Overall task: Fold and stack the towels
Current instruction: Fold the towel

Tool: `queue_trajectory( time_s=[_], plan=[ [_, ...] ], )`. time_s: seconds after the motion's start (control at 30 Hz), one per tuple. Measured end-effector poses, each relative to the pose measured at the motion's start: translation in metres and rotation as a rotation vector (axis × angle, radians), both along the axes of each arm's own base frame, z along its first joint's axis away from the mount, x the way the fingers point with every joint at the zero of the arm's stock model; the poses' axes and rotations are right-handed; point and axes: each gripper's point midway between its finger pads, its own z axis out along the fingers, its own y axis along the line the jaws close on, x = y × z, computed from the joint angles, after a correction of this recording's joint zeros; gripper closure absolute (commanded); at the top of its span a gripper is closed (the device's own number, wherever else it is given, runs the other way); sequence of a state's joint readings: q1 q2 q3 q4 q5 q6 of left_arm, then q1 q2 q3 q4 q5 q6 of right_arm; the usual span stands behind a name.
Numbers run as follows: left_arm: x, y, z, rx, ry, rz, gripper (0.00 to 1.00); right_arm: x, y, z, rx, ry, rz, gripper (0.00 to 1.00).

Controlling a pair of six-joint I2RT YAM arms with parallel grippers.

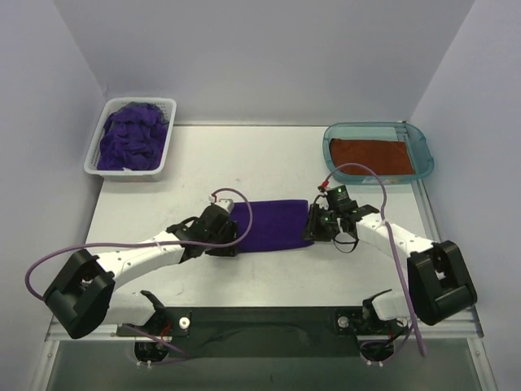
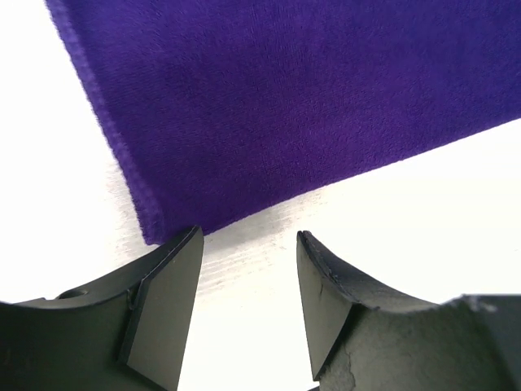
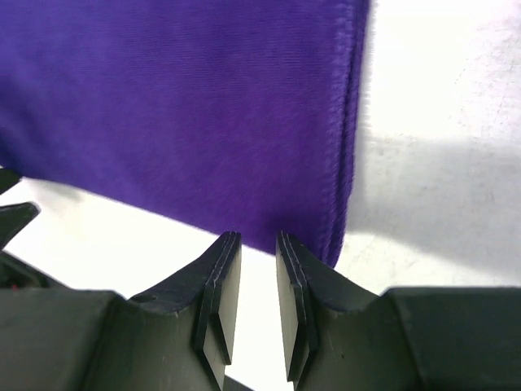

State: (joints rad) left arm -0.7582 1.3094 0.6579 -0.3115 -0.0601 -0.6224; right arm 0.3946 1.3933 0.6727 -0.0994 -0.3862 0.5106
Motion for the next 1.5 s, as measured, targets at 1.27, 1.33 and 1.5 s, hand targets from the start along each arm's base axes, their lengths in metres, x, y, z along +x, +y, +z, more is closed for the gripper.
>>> queue_trajectory(
  time_s=[1.27,1.33,1.5],
  plan=[
    [0.072,0.017,0.056,-0.228,-0.198,0.339,0.36,0.078,-0.004,0.067,0.341,-0.241,-0.264,0.6],
    [0.095,0.007,0.06,-0.247,-0.216,0.336,0.36,0.099,0.005,0.076,0.366,-0.278,-0.256,0.6],
    [0.137,-0.013,0.046,-0.247,-0.198,0.312,0.36,0.132,0.029,0.066,0.392,-0.287,-0.23,0.6]
  ],
)
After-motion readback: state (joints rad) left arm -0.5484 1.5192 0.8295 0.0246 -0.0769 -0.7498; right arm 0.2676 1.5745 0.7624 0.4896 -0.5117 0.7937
